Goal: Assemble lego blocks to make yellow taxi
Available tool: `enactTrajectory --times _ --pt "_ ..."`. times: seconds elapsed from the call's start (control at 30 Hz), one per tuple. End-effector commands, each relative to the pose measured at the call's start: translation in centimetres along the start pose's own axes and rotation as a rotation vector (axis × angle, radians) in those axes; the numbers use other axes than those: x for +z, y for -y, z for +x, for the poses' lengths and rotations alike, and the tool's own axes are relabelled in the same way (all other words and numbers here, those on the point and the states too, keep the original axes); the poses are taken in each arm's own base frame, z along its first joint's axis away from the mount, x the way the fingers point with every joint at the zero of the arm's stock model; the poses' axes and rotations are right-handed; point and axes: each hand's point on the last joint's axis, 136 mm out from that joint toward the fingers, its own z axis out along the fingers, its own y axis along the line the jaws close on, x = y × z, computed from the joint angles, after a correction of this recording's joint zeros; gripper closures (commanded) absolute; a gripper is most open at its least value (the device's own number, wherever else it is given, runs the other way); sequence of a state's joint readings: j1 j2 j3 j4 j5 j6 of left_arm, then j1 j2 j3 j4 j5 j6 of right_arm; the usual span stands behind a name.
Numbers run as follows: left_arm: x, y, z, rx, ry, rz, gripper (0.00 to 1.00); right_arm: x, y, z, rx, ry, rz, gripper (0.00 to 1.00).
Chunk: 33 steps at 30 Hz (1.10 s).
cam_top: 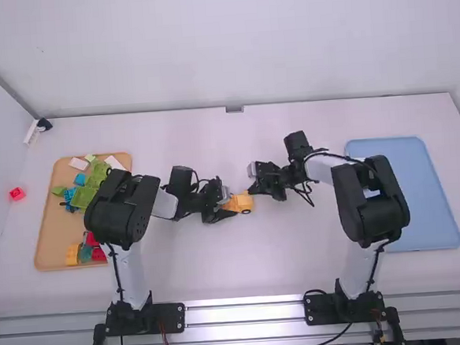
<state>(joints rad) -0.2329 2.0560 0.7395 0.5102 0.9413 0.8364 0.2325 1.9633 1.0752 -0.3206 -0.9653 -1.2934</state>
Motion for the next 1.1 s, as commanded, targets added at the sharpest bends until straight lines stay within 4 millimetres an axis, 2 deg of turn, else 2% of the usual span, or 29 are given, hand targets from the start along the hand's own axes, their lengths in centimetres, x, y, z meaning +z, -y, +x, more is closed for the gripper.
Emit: enactTrajectory --times 0.0,0.13,0.27,0.33,0.4,0.53,0.67,0.7,0.87,0.9,0.93,1.0,1.03,1.07 --pt "0.2 0.2 0.0 -0.007 0.005 0.013 0.44 0.1 0.1 -1.5 -0.046 0.082 -0.022 0.96" --pt "0.2 0.2 0.0 -0.007 0.005 0.012 0.44 1.4 -0.8 -0.1 -0.025 -0.022 -0.035 1.00" --pt "0.2 0.1 -0.1 -0.005 0.006 0.012 0.44 3.4 -1.9 3.0 0.041 -0.188 -0.049 1.00" --pt "0.2 0.1 0.0 -0.005 0.006 0.011 0.44 3.9 -1.9 3.9 0.069 -0.218 -0.047 1.00" --pt "0.2 0.1 0.0 -0.005 0.005 0.012 0.44 4.5 -1.9 5.7 0.126 -0.261 -0.043 1.00" --pt "0.2 0.1 0.0 -0.006 0.005 0.012 0.45 4.3 -2.7 6.3 0.148 -0.277 -0.086 1.00" --pt "0.2 0.2 -0.1 -0.005 0.006 0.012 0.45 3.3 -2.9 4.7 0.097 -0.212 -0.140 1.00" --pt "0.2 0.2 -0.1 -0.006 0.006 0.012 0.46 2.5 -2.7 3.2 0.059 -0.153 -0.156 1.00" --pt "0.2 0.1 0.0 -0.006 0.006 0.012 0.46 -0.5 -1.9 -1.0 -0.025 0.010 -0.135 1.00" --pt "0.2 0.1 0.0 -0.006 0.006 0.012 0.45 -1.0 -1.6 -1.4 -0.052 0.030 -0.121 0.96" --pt "0.2 0.2 0.0 -0.006 0.006 0.013 0.43 -1.3 -1.4 -1.6 -0.069 0.042 -0.109 0.87" --pt "0.2 0.2 0.0 -0.006 0.005 0.012 0.34 -2.1 -0.8 -2.3 -0.086 0.056 -0.079 0.58" --pt "0.2 0.1 0.0 -0.006 0.006 0.012 0.31 -2.4 -0.5 -2.6 -0.076 0.058 -0.064 0.47" --pt "0.2 0.1 0.0 -0.005 0.006 0.012 0.17 -2.8 0.1 -3.0 -0.054 0.054 -0.038 0.20"
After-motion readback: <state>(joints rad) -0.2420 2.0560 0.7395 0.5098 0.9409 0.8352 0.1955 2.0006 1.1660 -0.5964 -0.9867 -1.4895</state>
